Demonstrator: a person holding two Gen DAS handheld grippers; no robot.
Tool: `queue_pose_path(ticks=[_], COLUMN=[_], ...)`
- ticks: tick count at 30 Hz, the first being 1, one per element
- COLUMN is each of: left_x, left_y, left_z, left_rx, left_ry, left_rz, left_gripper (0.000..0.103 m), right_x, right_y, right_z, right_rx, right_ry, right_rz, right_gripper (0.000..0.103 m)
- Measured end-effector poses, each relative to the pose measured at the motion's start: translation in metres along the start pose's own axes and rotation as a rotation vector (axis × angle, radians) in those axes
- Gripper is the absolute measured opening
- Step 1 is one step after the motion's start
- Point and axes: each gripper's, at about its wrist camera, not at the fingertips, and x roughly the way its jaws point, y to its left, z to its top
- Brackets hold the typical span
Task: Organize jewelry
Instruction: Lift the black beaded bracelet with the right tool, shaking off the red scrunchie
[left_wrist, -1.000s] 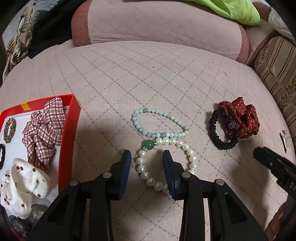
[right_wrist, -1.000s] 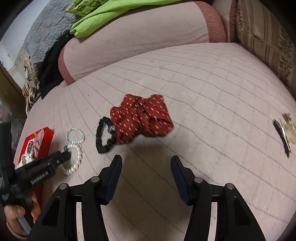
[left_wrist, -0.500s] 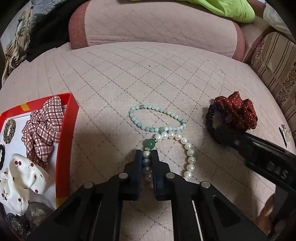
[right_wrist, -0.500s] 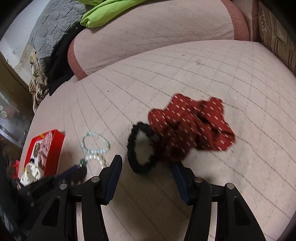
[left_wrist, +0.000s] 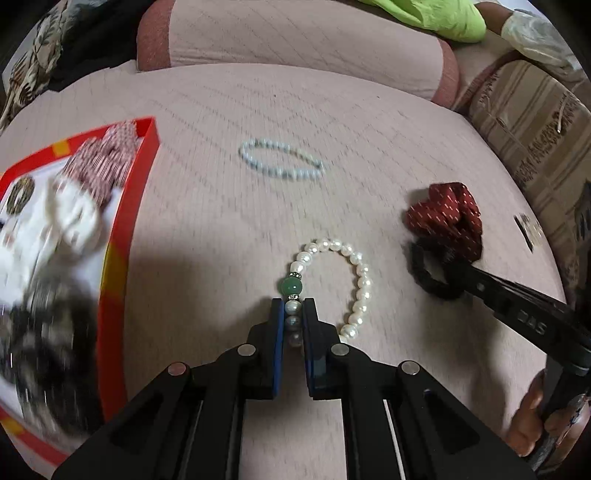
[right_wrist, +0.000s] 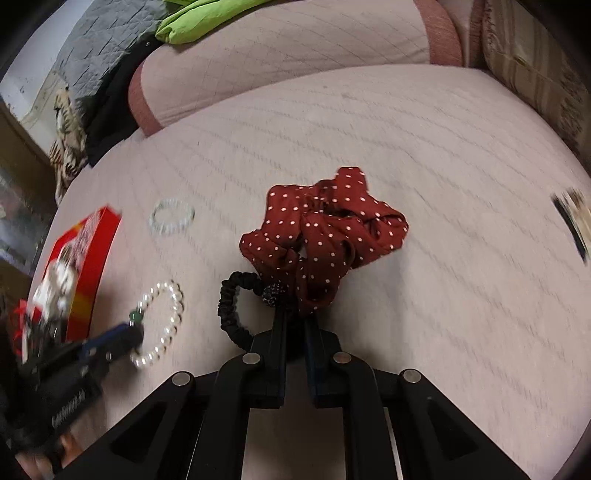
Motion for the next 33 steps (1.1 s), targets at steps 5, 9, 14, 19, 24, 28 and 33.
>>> queue_pose_path(ticks=[5,9,14,19,24,28,33], left_x=[-0.014,-0.015,-0.01,-0.01,-0.021,-0.04,-0.075], left_y=[-0.002,-0.006,-0.008,-0.009,-0.011,-0.013,-0.019], left_z=[-0.026,-0.032,-0.027,-0.028,-0.03,-0.032,-0.033], left_rx=[0.009,0.025,0.01,0.015,0.037,0.049,0.08], left_ry=[0.003,-0.003,-0.003,-0.008,-0.011,-0.042,-0.109], left_rz=[-0.012,0.006,0.011,0.019,0.024,0.026,0.023], left_gripper=[0.009,0.009,0.009,0.009,0.009,0.009,0.009], right_x=[-0.029,-0.039,-0.042,-0.035,-0.039,-0.053,-0.076], right_y=[-0.021,-0.032,-0.032,-0.014,-0.01,-0.009,0.005], right_z=[-0.034,-0.044,-0.048,-0.048,-0.048,-0.05,-0.052], right_rx=[0.02,0.045,0.059,-0.02,-0.021,-0.015,-0.035], right_ry=[0.005,0.0,-0.01,-0.037,-0.04,-0.055,-0.099], right_rz=[-0.03,-0.031,-0.031,-0.096,-0.073,-0.055,-0.03], right_gripper=[0.01,0.012,0.018,0.018,0.009,0.009,0.009])
